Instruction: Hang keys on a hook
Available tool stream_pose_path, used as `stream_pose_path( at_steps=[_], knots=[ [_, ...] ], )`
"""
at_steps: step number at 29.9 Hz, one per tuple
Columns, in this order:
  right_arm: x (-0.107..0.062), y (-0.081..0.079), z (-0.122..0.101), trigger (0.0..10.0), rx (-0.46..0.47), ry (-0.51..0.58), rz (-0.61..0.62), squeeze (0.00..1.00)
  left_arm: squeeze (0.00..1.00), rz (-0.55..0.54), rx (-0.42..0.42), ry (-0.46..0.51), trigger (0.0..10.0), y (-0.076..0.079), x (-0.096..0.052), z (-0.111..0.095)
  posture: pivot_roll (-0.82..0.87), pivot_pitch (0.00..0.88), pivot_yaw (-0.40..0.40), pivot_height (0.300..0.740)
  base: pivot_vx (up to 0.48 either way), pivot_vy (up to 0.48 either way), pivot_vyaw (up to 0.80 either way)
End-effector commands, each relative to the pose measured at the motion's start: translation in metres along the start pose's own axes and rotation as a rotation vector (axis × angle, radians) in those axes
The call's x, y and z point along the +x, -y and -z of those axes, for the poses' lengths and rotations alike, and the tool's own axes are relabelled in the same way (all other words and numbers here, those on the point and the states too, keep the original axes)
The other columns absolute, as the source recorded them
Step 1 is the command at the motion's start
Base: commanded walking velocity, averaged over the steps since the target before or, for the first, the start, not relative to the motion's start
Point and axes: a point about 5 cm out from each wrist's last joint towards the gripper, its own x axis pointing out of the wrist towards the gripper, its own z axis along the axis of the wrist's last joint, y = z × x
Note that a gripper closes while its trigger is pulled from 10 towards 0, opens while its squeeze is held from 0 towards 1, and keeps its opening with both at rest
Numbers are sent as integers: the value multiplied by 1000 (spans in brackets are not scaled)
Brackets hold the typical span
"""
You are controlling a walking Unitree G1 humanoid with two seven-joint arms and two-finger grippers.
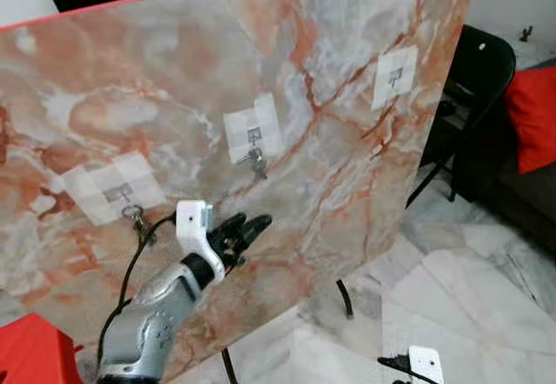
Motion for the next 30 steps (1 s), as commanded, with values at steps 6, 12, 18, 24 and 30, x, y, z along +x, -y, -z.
stream_pose_path(
  at_steps=[6, 12, 18, 24, 30],
  knots=[
    [0, -1, 2, 10000, -8, -8, -7, 0, 0, -114, 132, -161, 10000, -27, -13, 31, -36, 0, 36, 734, 0, 0, 0],
    [0, -2, 2, 10000, -5, -7, -2, 0, 0, -220, 225, -383, 10000, -50, -21, 88, -57, 0, 46, 734, 0, 0, 0],
    [0, -2, 2, 10000, -6, -9, 0, 0, 0, -359, 241, -456, 10000, -72, -31, 110, -58, 0, 49, 734, 0, 0, 0],
    [0, -1, 2, 10000, 4, -5, 9, 0, 0, -428, 295, -483, 10000, -87, -36, 115, -49, 0, 45, 734, 0, 0, 0],
    [0, -2, 2, 10000, 1, -8, 6, 0, 0, -511, 237, -613, 10000, -97, -58, 143, -61, 0, 49, 734, 0, 0, 0]
  ],
)
